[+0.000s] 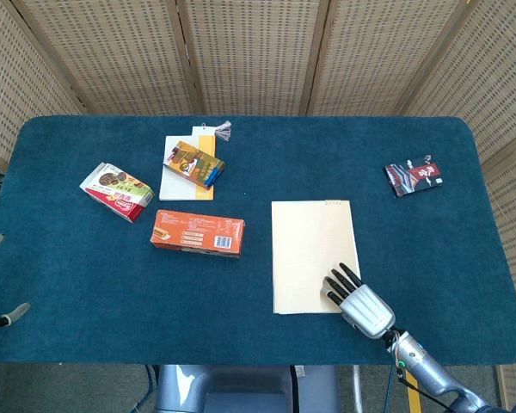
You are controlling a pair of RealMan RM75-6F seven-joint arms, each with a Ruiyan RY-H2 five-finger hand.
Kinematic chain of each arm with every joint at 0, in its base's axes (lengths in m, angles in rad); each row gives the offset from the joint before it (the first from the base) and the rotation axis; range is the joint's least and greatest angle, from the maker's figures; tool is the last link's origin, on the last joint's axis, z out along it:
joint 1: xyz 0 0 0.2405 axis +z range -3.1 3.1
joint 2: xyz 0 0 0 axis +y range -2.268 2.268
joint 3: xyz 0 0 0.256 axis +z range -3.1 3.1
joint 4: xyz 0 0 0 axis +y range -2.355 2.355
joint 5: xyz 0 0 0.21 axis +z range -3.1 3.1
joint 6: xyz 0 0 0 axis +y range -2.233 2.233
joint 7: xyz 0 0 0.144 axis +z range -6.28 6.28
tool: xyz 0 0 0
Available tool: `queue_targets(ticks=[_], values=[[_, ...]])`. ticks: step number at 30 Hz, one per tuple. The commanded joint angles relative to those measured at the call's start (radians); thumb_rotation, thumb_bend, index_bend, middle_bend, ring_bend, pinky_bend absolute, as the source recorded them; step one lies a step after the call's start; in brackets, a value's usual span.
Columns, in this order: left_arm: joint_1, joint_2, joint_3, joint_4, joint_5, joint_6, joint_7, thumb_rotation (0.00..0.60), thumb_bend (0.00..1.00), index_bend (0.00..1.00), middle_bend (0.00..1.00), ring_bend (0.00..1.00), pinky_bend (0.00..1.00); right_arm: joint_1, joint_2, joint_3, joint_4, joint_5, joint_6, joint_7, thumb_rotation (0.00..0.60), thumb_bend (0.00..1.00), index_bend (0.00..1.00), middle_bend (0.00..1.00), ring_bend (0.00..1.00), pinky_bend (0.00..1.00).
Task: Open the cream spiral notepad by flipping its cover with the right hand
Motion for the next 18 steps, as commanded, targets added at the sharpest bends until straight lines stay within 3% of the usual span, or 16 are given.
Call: queue_targets(ticks=[1, 18], values=[[0.000, 0.000, 0.001, 0.000, 0.001, 0.000, -0.001, 0.600, 0.00, 0.00, 0.00, 0.00, 0.00, -0.001, -0.011, 0.010, 0.010, 0.006, 0.012, -0.011, 0.600, 0.44, 0.24, 0.19, 0.15, 0.08], [-0.003, -0.001, 0.002, -0.003, 0.000, -0.007, 0.007, 0.600, 0.00, 0.00, 0.00, 0.00, 0.00, 0.045, -0.012, 0.060, -0.028, 0.053, -0.031, -0.057, 0.600, 0.45, 0.24, 0.19, 0.15, 0.09]])
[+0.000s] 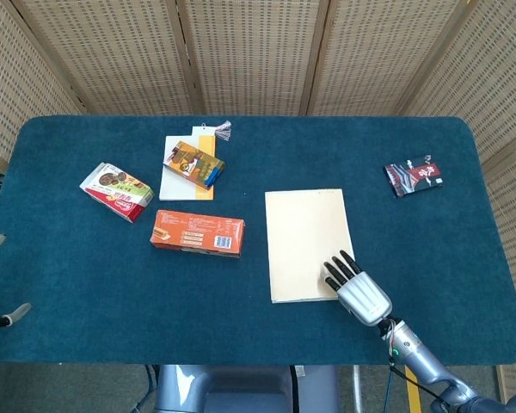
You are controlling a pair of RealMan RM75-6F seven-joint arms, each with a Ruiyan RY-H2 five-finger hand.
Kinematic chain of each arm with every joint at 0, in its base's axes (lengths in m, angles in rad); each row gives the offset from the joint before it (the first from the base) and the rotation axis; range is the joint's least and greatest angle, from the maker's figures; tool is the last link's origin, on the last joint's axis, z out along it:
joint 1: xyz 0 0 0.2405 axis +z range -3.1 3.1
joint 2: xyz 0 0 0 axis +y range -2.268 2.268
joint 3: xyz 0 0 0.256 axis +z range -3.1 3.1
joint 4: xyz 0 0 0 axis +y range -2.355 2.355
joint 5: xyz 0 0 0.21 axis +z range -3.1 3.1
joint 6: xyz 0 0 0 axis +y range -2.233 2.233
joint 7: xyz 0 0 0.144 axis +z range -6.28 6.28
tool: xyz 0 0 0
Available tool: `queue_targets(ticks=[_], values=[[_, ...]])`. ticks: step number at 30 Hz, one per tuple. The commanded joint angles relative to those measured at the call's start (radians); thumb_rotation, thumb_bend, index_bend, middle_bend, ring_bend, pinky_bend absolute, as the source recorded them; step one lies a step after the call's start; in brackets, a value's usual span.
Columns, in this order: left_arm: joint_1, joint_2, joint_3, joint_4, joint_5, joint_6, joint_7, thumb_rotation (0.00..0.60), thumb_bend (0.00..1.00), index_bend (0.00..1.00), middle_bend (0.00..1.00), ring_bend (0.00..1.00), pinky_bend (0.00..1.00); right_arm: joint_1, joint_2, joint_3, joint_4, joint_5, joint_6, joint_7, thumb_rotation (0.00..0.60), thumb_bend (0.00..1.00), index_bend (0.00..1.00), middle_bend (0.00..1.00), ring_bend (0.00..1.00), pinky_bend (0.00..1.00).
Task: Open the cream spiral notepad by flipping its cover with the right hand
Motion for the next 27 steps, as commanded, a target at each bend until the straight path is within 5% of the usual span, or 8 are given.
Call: queue_targets(ticks=[1, 14, 27], values=[[0.000, 0.000, 0.001, 0.000, 0.001, 0.000, -0.002, 0.600, 0.00, 0.00, 0.00, 0.00, 0.00, 0.012, -0.003, 0.008, -0.012, 0.008, -0.016, -0.019, 0.600, 0.45, 0.24, 0.19, 0.15, 0.09], [-0.001, 0.004, -0.002, 0.003, -0.006, -0.002, -0.016, 0.600, 0.00, 0.00, 0.00, 0.00, 0.00, 0.061, -0.039, 0.068, -0.007, 0.050, -0.048, -0.081, 0.600, 0.47, 0.26, 0.21, 0.18, 0.14], [-0.006, 0.005, -0.004, 0.001, -0.013, -0.011, -0.015, 0.600, 0.00, 0.00, 0.00, 0.00, 0.00, 0.100, -0.065, 0.109, 0.041, 0.090, -0.068, -0.105, 0.600, 0.49, 0.34, 0.36, 0.30, 0.19]])
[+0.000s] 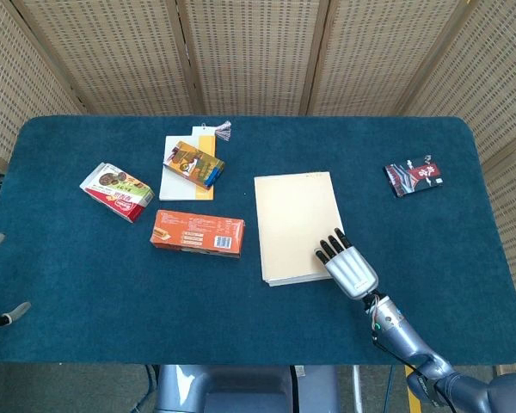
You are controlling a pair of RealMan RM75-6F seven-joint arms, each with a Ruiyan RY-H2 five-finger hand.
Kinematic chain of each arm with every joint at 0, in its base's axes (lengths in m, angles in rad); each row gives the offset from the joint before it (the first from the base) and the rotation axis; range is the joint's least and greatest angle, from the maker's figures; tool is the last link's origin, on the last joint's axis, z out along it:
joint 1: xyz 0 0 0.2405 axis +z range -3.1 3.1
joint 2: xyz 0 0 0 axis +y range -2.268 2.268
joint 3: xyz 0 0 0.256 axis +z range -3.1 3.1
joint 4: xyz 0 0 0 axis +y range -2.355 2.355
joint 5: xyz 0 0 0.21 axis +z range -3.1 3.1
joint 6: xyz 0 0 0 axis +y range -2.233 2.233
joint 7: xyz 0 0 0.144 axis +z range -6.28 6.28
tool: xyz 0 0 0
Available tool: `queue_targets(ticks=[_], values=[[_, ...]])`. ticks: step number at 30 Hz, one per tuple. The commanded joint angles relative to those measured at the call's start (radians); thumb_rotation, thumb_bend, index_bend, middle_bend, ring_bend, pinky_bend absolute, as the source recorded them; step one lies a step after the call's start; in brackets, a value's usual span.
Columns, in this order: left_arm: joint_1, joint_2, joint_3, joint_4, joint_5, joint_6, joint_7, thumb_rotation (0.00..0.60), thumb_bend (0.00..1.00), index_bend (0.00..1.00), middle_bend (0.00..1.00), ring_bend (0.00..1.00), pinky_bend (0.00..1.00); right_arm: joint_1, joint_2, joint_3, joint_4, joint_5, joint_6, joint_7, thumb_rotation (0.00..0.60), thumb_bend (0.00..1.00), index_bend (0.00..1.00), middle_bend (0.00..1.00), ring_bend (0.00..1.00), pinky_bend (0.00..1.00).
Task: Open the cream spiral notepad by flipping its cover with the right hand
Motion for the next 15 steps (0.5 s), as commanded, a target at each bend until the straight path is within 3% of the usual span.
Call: queue_targets(ticks=[1, 15], values=[[-0.001, 0.001, 0.000, 0.000, 0.000, -0.001, -0.001, 0.600, 0.00, 0.00, 0.00, 0.00, 0.00, 0.005, -0.006, 0.003, 0.010, 0.003, 0.001, 0.005, 0.600, 0.49, 0.36, 0.37, 0.31, 0.20], [-0.007, 0.001, 0.006, 0.001, 0.010, -0.014, -0.001, 0.600, 0.00, 0.00, 0.00, 0.00, 0.00, 0.042, -0.053, 0.012, 0.113, 0.011, 0.016, 0.068, 0.600, 0.57, 0.55, 0.57, 0.44, 0.34]])
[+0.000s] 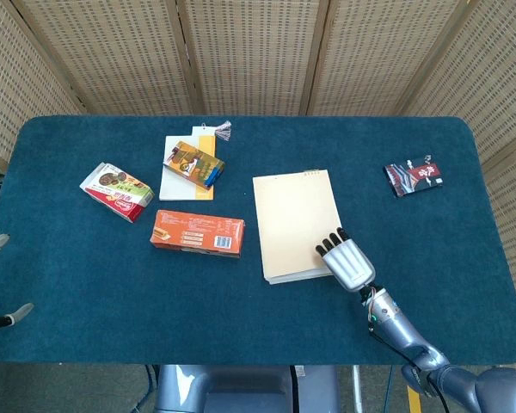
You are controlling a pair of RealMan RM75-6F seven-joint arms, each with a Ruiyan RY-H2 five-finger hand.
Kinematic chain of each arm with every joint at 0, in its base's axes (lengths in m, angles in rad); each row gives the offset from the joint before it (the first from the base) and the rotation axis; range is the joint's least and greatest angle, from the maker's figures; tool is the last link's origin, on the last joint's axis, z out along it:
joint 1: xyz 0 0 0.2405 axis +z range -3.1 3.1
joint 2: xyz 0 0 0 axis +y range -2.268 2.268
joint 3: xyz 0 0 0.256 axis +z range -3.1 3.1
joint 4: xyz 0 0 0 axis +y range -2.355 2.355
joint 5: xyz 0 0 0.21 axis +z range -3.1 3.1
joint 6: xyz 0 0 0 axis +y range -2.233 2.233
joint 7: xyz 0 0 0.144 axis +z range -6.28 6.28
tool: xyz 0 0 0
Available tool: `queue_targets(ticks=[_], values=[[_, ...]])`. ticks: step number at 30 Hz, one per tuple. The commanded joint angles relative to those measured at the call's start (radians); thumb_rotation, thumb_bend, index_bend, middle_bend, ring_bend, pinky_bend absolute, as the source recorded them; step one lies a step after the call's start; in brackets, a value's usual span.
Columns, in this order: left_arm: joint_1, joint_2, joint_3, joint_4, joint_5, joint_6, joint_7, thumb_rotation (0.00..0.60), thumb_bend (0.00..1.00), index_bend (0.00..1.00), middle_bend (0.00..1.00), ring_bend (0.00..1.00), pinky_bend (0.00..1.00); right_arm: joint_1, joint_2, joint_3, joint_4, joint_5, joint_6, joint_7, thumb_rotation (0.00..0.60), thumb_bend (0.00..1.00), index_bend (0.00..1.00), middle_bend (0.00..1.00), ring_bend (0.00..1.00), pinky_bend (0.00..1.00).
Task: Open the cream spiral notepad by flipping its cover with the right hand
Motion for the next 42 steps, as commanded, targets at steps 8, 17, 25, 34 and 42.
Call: queue_targets(ticks=[8, 17, 25, 34, 42], values=[[-0.003, -0.004, 0.003, -0.005, 0.004, -0.005, 0.018, 0.600, 0.00, 0.00, 0.00, 0.00, 0.00, 0.006, -0.016, -0.037, 0.111, -0.027, 0.049, 0.123, 0.600, 0.62, 0.62, 0.62, 0.49, 0.38], [-0.003, -0.008, 0.006, -0.010, 0.008, -0.004, 0.031, 0.600, 0.00, 0.00, 0.00, 0.00, 0.00, 0.003, 0.025, -0.120, 0.220, -0.118, 0.164, 0.272, 0.600, 0.62, 0.63, 0.62, 0.49, 0.38], [-0.003, -0.012, 0.009, -0.015, 0.013, -0.003, 0.046, 0.600, 0.00, 0.00, 0.00, 0.00, 0.00, -0.029, 0.068, -0.193, 0.290, -0.198, 0.321, 0.338, 0.600, 0.62, 0.63, 0.62, 0.49, 0.38], [-0.003, -0.019, 0.015, -0.019, 0.026, -0.003, 0.069, 0.600, 0.00, 0.00, 0.00, 0.00, 0.00, -0.084, 0.124, -0.285, 0.282, -0.305, 0.508, 0.333, 0.600, 0.62, 0.63, 0.63, 0.49, 0.39], [-0.004, -0.022, 0.019, -0.023, 0.030, -0.005, 0.079, 0.600, 0.00, 0.00, 0.00, 0.00, 0.00, -0.092, 0.189, -0.346, 0.208, -0.398, 0.584, 0.255, 0.600, 0.65, 0.63, 0.63, 0.49, 0.39]])
